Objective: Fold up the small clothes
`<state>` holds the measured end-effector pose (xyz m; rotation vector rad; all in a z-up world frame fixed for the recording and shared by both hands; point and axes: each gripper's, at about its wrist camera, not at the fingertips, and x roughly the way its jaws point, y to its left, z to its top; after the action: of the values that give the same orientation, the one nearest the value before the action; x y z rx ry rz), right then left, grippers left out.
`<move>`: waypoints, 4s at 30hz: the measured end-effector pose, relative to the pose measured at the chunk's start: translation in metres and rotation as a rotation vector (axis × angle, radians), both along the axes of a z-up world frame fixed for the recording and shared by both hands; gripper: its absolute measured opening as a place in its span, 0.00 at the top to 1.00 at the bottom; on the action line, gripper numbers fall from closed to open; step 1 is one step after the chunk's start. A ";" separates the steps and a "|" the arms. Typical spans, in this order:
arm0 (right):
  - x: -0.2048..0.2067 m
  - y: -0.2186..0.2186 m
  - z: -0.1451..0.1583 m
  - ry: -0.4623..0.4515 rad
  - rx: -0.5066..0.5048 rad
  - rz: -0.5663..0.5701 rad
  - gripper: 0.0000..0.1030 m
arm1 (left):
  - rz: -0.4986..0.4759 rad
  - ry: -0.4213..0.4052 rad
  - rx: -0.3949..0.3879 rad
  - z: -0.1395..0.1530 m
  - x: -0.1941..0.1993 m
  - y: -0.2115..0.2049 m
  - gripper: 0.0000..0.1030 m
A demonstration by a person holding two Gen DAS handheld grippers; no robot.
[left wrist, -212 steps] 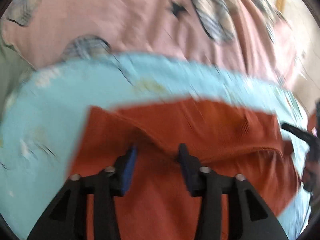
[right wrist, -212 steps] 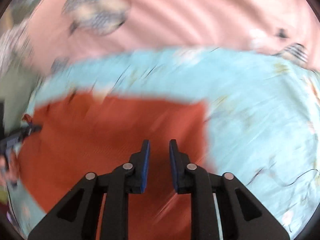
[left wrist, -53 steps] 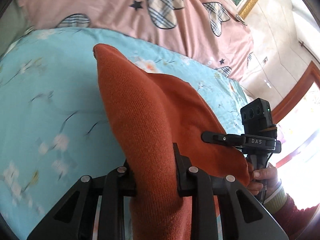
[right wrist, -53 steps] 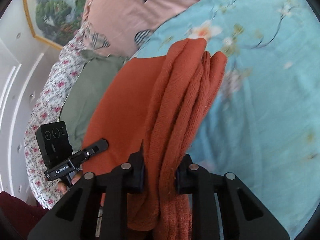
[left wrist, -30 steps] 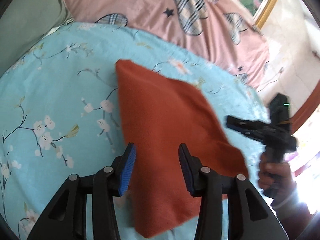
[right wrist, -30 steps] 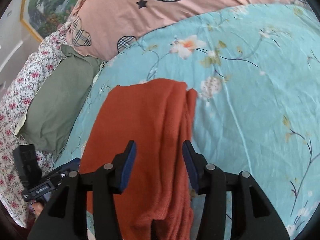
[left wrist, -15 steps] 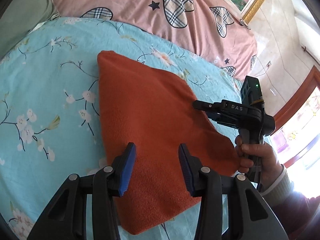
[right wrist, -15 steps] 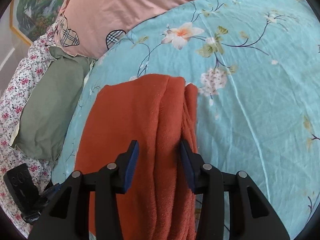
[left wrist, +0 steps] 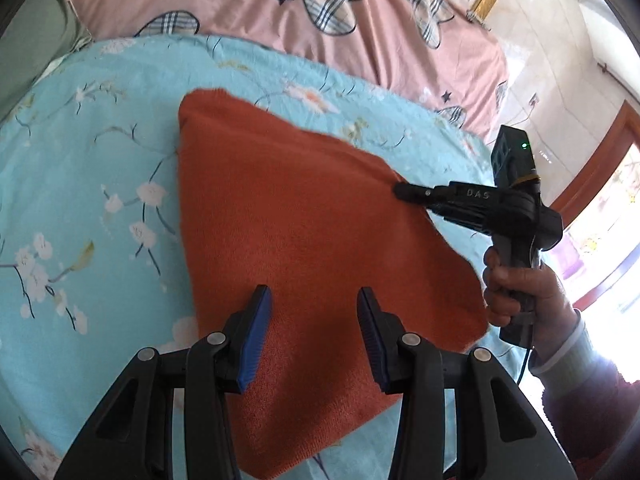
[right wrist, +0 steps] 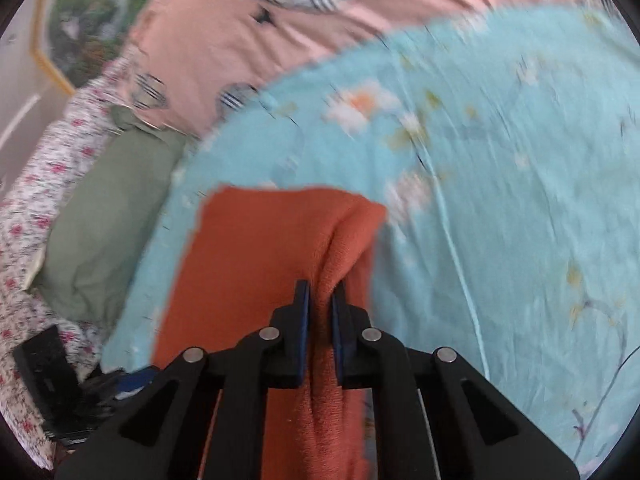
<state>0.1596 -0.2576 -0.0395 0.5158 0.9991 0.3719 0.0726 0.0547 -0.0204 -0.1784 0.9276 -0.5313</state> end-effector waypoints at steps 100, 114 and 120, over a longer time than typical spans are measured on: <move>-0.155 0.022 0.041 -0.020 -0.118 0.067 0.51 | 0.260 -0.029 0.426 0.026 -0.083 0.011 0.09; -0.025 0.002 0.016 0.020 -0.052 0.019 0.51 | 0.261 -0.025 0.429 0.011 -0.009 0.010 0.09; 0.026 -0.002 -0.010 0.084 0.003 -0.014 0.51 | 0.268 0.022 0.387 -0.002 0.019 0.012 0.09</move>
<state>0.1859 -0.2600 -0.0498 0.5443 1.0758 0.3412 0.0912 0.0667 -0.0226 0.0424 0.9924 -0.0973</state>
